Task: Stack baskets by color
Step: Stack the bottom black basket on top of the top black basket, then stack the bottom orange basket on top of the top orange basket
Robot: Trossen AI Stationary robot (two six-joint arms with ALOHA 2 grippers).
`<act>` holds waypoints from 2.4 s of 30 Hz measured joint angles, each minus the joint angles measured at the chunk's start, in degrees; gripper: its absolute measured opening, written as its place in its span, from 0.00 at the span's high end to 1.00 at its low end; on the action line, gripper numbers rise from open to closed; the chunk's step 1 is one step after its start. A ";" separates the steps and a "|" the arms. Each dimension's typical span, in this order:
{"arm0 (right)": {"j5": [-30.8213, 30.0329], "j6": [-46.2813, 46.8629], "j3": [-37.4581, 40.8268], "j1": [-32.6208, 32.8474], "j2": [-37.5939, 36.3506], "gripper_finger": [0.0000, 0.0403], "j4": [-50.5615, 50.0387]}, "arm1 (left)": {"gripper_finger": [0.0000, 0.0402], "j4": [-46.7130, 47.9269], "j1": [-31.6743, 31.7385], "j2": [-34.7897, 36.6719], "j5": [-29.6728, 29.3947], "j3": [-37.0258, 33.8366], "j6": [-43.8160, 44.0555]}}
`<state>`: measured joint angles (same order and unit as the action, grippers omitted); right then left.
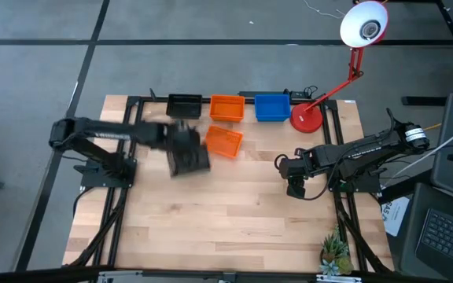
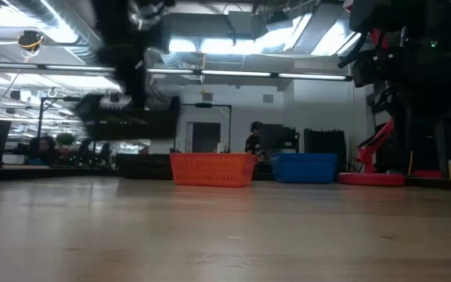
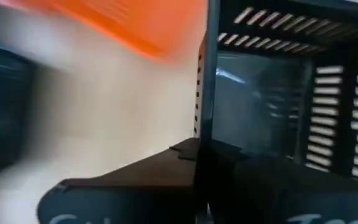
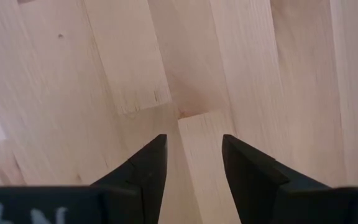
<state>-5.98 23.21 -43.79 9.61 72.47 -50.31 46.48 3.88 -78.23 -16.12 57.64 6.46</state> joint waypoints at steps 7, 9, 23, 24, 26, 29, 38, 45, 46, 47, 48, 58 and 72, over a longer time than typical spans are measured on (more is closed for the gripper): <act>0.00 1.09 0.00 0.00 0.02 0.62 0.34 | 1.00 4.67 18.92 -0.24 -8.68 18.99 -32.74; 0.00 1.97 0.00 0.00 0.02 0.62 0.35 | 1.00 4.57 25.19 -0.44 -3.62 21.71 -41.54; 0.00 2.20 0.00 0.02 0.02 0.62 0.50 | 1.00 1.26 46.54 -12.91 14.11 23.37 -53.85; 0.00 2.49 0.00 0.00 0.02 0.62 0.61 | 1.00 1.05 46.79 -14.34 13.80 23.33 -54.22; 0.00 3.55 0.00 0.02 0.02 0.62 0.88 | 1.00 0.51 46.97 -16.86 13.66 23.33 -55.96; 0.00 4.27 0.00 0.01 0.02 0.62 0.87 | 1.00 0.04 47.60 -19.60 12.72 23.33 -57.79; 0.00 5.04 0.00 0.00 0.02 0.62 0.90 | 1.00 -3.49 48.24 -20.31 12.52 23.33 -60.97; 0.00 4.98 0.00 0.02 0.02 0.62 1.50 | 0.99 -4.40 48.37 -20.33 9.57 23.33 -60.96; 0.00 4.99 0.00 0.02 0.02 0.62 1.50 | 0.98 -4.67 48.37 -20.33 9.66 23.33 -60.77; 0.00 4.98 0.00 0.02 0.02 0.62 1.50 | 0.97 -4.90 48.37 -20.33 9.85 23.33 -60.59; 0.00 4.98 0.00 0.02 0.02 0.62 1.50 | 0.96 -5.13 48.35 -20.33 10.15 23.33 -60.00; 0.00 5.00 0.00 0.00 0.02 0.62 1.88 | 0.90 -5.58 48.35 -20.34 11.10 23.33 -59.15; 0.00 5.05 0.00 0.01 0.02 0.62 2.03 | 0.89 -9.96 44.48 -20.20 9.96 23.33 -47.80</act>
<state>-5.98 28.26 -43.79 9.62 72.49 -48.29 36.52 48.35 -98.43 -6.15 80.97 -41.33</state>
